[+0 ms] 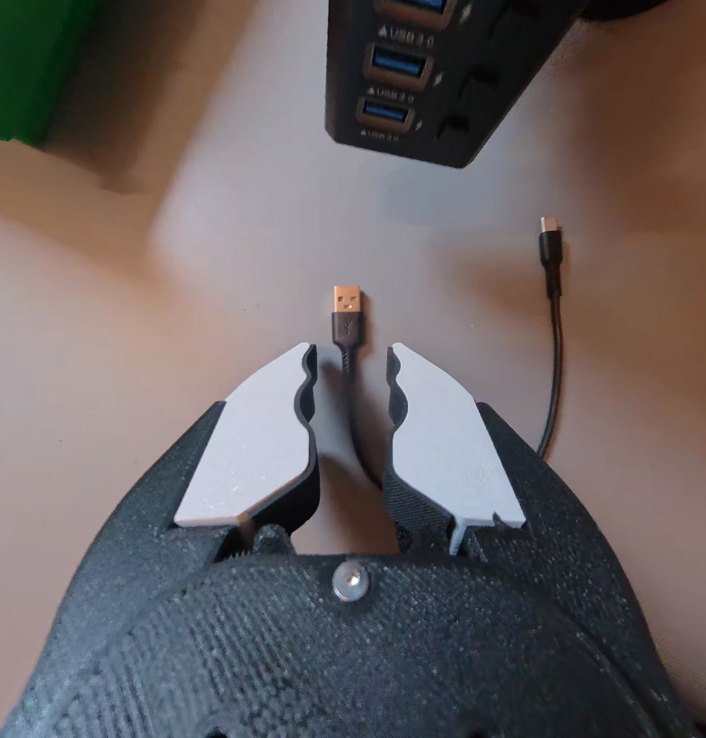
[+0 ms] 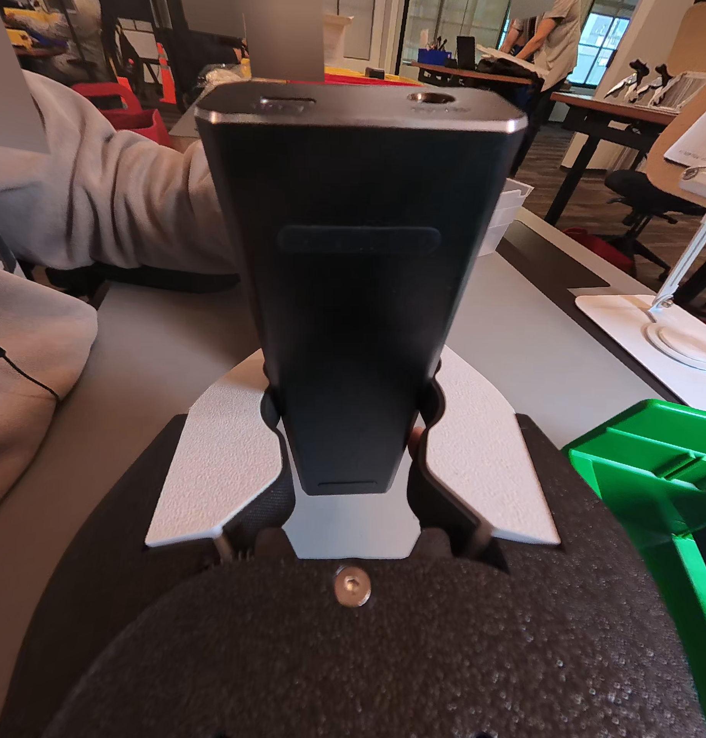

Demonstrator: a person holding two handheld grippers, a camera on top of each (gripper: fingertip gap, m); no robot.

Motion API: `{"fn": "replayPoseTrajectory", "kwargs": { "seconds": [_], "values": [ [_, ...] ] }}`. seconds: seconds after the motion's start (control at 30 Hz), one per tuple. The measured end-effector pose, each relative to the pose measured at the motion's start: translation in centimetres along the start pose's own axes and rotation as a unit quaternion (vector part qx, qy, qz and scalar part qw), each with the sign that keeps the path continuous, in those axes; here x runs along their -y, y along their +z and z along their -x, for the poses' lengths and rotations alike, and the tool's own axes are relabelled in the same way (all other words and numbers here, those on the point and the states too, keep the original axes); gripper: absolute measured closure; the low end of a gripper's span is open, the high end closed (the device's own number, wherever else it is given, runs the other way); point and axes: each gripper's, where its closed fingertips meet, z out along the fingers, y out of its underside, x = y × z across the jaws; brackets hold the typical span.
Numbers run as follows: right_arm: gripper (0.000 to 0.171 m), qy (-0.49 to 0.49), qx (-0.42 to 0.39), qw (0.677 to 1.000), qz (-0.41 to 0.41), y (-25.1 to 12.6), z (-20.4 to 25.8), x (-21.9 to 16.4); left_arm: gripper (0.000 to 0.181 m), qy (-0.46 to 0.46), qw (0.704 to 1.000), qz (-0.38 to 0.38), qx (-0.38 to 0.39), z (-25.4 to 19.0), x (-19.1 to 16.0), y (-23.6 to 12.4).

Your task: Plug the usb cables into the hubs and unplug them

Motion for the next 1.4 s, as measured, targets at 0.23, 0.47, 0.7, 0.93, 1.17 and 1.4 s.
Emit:
{"fn": "replayPoseTrajectory", "kwargs": {
  "seconds": [0.23,0.47,0.7,0.93,1.17,1.4],
  "values": [
    [0.101,0.012,0.0,1.0,-0.009,-0.2,-0.3,0.2,0.15,0.008,1.0,-0.006,0.025,0.2,-0.6,0.1],
    [0.102,0.014,0.002,1.0,-0.009,-0.1,-0.1,0.1,0.173,0.023,0.998,-0.029,0.046,0.4,0.0,0.5],
    [0.102,0.017,0.026,1.0,0.001,0.0,0.4,-0.6,0.175,-0.057,0.993,-0.105,-0.009,0.4,2.1,-2.9],
    [0.102,0.039,0.073,0.997,-0.009,1.0,1.8,-0.5,0.175,-0.021,0.988,-0.155,-0.011,-2.4,6.8,-9.7],
    [0.102,0.035,0.08,0.996,-0.019,1.6,2.4,0.0,0.175,0.028,0.997,-0.068,-0.014,-3.2,8.2,-9.8],
    [0.102,0.029,0.075,0.997,-0.011,1.4,2.4,-0.2,0.175,0.06,0.998,-0.003,-0.018,-3.4,8.6,-9.6]
  ]
}}
